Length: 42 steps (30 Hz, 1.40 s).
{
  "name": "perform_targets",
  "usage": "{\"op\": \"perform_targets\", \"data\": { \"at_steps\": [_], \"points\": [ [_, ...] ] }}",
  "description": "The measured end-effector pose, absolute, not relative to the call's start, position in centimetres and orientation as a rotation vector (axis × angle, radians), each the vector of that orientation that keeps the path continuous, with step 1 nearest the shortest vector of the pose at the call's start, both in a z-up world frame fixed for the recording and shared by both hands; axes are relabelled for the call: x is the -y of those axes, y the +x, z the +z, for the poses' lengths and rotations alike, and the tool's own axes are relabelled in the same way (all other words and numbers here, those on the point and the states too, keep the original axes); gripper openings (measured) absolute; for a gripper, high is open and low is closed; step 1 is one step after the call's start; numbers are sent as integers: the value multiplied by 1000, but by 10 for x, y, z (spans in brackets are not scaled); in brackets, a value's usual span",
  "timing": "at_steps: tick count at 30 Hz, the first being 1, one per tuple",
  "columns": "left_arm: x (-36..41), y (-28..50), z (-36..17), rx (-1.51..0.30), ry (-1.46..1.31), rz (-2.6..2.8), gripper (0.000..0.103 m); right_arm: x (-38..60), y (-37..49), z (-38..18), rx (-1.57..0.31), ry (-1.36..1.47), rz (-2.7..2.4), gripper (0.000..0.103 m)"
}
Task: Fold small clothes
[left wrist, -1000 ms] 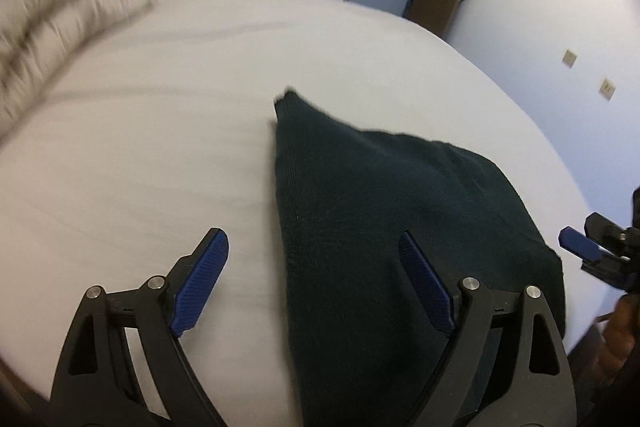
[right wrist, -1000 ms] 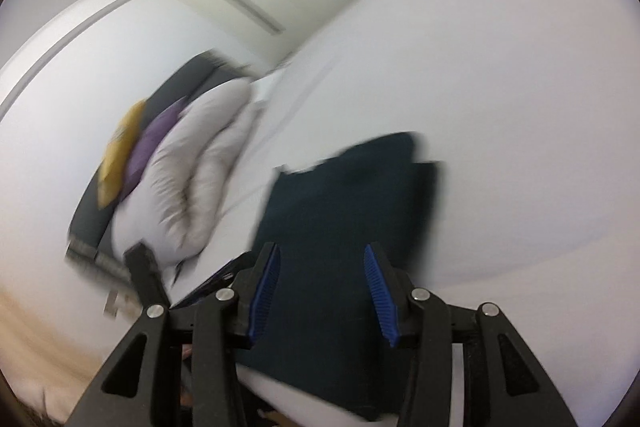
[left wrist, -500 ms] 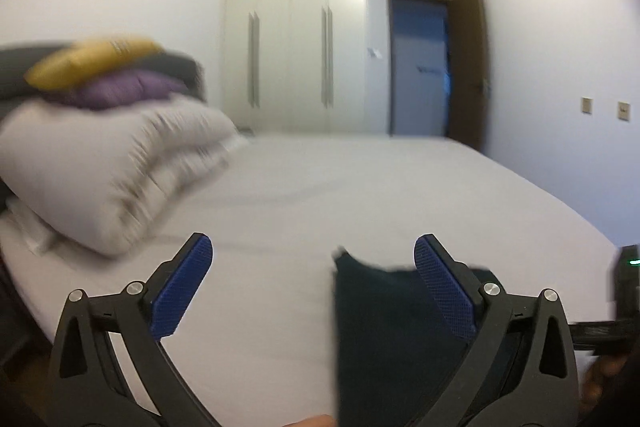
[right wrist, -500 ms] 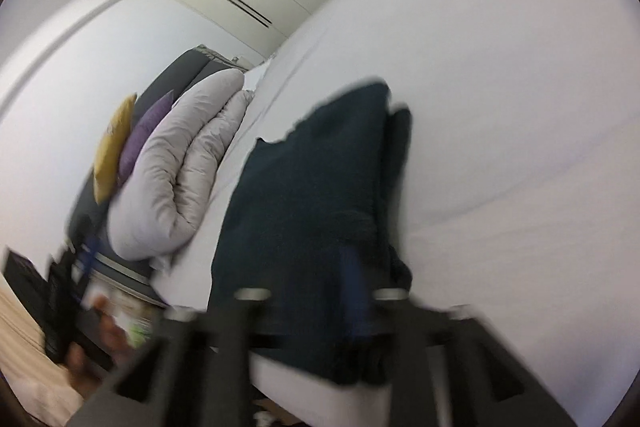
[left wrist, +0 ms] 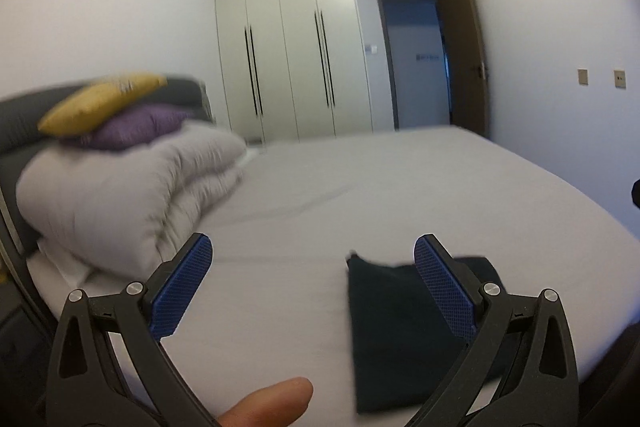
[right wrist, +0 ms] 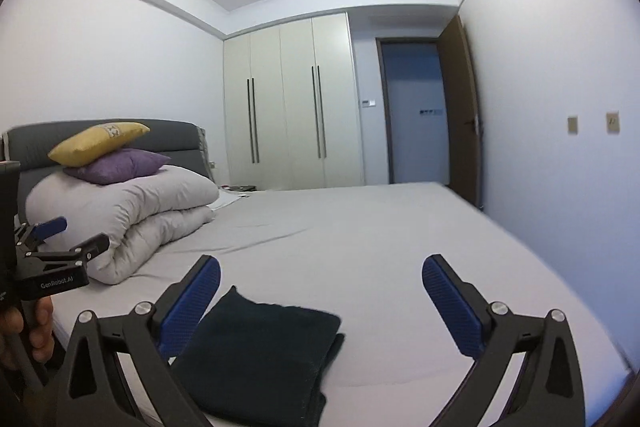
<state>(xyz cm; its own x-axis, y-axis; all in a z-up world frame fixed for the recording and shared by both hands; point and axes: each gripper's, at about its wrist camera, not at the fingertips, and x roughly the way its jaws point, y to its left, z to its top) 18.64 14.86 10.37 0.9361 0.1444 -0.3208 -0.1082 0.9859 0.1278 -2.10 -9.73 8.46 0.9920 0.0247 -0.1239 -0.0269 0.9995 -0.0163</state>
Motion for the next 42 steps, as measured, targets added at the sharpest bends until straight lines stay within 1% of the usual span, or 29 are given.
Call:
{"op": "perform_targets", "data": {
  "at_steps": [2, 5, 8, 13, 17, 20, 25, 42],
  "points": [
    [-149, 185, 102, -398, 66, 100, 103, 98, -26, 92, -127, -4, 10, 103],
    [-143, 182, 91, -445, 72, 91, 103, 97, -35, 95, -153, 16, 41, 103],
    [-134, 185, 71, -540, 76, 59, 103, 90, -31, 89, -260, 20, 64, 103],
    [-129, 203, 27, -716, 45, 49, 103, 86, -8, 59, -463, 59, -11, 103],
    [-129, 211, 4, -771, 39, 52, 103, 93, 12, 34, -619, 93, -76, 103],
    [-131, 216, -8, -791, 33, 53, 103, 97, 14, 21, -679, 122, -94, 103],
    [-137, 227, -24, -822, 13, 45, 103, 87, 6, 15, -685, 85, -98, 103],
    [-133, 229, -30, -848, 14, 32, 103, 80, 10, 7, -693, 46, -75, 103]
  ]
}}
